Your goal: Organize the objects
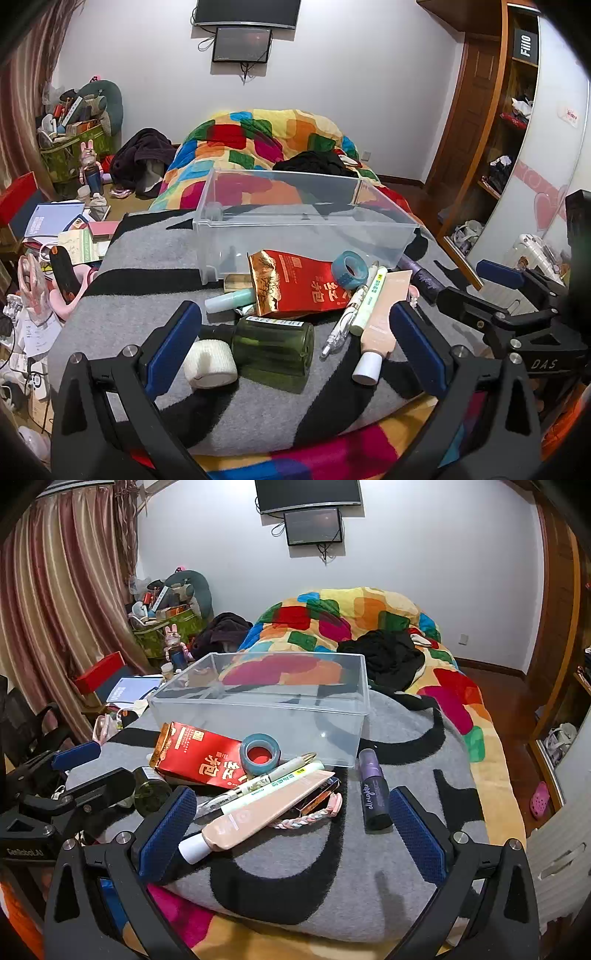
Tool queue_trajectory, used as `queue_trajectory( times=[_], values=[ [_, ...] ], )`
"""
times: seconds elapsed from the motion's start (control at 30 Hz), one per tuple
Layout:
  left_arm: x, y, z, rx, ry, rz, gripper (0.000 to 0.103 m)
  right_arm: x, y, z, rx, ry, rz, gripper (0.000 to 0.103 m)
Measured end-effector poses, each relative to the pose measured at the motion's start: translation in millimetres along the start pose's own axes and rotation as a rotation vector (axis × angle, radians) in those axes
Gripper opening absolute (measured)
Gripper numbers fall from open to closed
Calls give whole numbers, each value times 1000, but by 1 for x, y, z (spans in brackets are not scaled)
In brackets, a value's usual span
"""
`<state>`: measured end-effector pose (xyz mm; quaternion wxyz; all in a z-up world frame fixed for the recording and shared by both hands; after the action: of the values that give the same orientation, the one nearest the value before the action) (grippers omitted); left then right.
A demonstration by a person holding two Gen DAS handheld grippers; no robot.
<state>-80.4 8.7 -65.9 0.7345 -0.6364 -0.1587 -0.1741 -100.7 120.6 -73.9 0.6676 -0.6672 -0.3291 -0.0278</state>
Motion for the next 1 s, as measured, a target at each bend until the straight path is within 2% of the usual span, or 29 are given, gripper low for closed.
queue_trajectory(
  times=[1.0],
  values=[
    [1, -5, 1, 0, 5, 3, 103, -4, 5, -1, -17, -13, -19, 103]
  ],
)
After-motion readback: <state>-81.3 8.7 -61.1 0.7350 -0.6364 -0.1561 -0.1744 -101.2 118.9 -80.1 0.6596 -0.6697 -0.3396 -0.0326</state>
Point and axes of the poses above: each gripper's, at about its wrist camera, not at the fingertips, and x roughly against the way its jaws point, z to its right, y to its underside, the point moved 10 cm from there along -x, roughly the way its jaws point, and after that the axes turned 12 degrees about z, right-handed, at the moved point
